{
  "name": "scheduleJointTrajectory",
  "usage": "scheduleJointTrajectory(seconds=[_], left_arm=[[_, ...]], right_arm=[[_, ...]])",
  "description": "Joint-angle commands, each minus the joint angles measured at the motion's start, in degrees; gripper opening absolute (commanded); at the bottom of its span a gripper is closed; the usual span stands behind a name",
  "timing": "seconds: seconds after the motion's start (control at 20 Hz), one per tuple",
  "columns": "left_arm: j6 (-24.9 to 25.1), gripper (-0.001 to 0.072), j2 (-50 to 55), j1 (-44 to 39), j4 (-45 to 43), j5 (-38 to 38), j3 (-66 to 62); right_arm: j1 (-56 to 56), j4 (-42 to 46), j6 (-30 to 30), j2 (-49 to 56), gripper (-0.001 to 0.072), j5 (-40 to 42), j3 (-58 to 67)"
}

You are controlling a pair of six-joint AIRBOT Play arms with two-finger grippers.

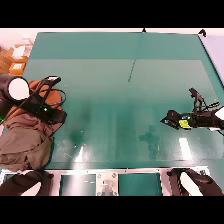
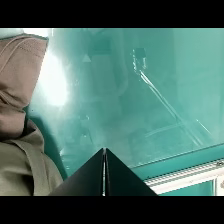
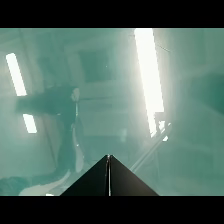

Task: Fold the shirts.

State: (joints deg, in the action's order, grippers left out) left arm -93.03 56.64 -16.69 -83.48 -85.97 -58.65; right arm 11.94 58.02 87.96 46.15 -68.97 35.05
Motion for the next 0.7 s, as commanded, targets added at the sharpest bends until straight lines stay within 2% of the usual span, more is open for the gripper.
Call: scheduleJointTrajectory(seconds=[0.0, 0.65], left_arm=[[0.04, 0.0025, 0.02, -0.04, -0.02, -0.02, 0.09], [0.04, 0.0025, 0.04, -0.04, 0.0, 0.85, 0.09]], right_arm=[[0.0, -0.07, 0.02, 0.02, 0.0015, 0.02, -0.17], [0.0, -0.04, 0.02, 0.04, 0.0015, 0.39, -0.33]])
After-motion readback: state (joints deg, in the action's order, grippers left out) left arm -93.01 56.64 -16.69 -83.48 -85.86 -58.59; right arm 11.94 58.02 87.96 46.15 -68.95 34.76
